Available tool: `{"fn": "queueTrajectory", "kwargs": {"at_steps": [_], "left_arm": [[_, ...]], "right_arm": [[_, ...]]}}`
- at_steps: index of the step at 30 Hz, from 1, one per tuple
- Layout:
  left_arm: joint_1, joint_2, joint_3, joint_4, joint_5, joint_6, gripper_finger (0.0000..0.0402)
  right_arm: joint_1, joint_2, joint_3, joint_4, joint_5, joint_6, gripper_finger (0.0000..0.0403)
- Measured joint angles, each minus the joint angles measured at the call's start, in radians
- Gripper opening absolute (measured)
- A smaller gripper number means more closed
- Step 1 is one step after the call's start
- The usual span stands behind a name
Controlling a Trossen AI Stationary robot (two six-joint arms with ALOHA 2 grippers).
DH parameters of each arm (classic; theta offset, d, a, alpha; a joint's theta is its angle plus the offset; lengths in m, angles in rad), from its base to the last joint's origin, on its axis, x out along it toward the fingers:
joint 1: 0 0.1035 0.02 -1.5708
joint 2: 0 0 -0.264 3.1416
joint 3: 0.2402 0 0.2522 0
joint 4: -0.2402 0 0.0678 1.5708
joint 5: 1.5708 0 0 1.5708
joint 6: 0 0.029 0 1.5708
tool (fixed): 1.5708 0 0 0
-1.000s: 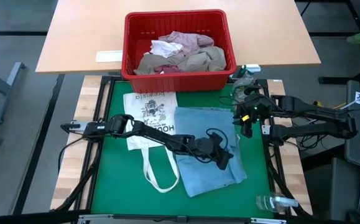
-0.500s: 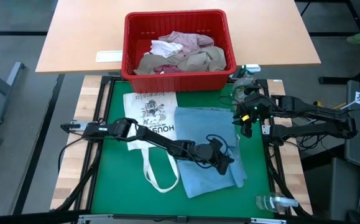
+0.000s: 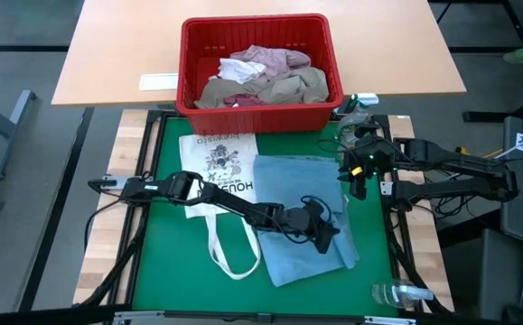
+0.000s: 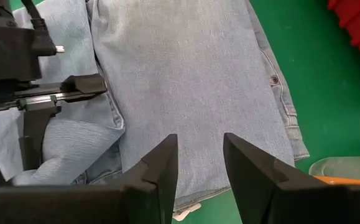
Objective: Fold laundry
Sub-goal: Fold the light blue pants
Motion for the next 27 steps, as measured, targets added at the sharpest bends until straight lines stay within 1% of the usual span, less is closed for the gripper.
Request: {"fn": "queueTrajectory", "kwargs": {"at_steps": [6, 9, 12, 17, 20, 21, 24, 27], "left_arm": [[-0.002, 0.000, 0.000, 0.030, 0.001, 0.145, 0.0131], [0.004, -0.001, 0.000, 0.033, 0.000, 0.236, 0.0154], [0.010, -0.010, 0.000, 0.028, 0.006, 0.329, 0.0162], [0.021, -0.063, 0.000, -0.015, 0.010, 0.486, 0.0150], [0.031, -0.127, 0.001, -0.127, 0.010, 0.548, 0.0136], [0.034, -0.153, 0.001, -0.187, 0.009, 0.557, 0.0132], [0.043, -0.231, 0.002, -0.377, 0.015, 0.557, 0.0119], [0.044, -0.301, 0.002, -0.579, 0.018, 0.523, 0.0107]], "right_arm": [[0.000, 0.000, 0.000, 0.000, 0.000, 0.000, 0.0129], [0.000, 0.000, 0.000, 0.000, 0.000, 0.000, 0.0129], [0.000, -0.009, 0.000, 0.004, -0.020, 0.001, 0.0129], [0.000, -0.021, 0.041, 0.009, -0.161, 0.000, 0.0129], [0.000, -0.028, 0.050, 0.026, -0.246, 0.005, 0.0129], [0.000, -0.028, 0.050, 0.024, -0.265, 0.013, 0.0129], [0.005, -0.027, 0.046, 0.027, -0.295, 0.049, 0.0129], [0.044, -0.026, 0.026, 0.026, -0.293, 0.059, 0.0129]]}}
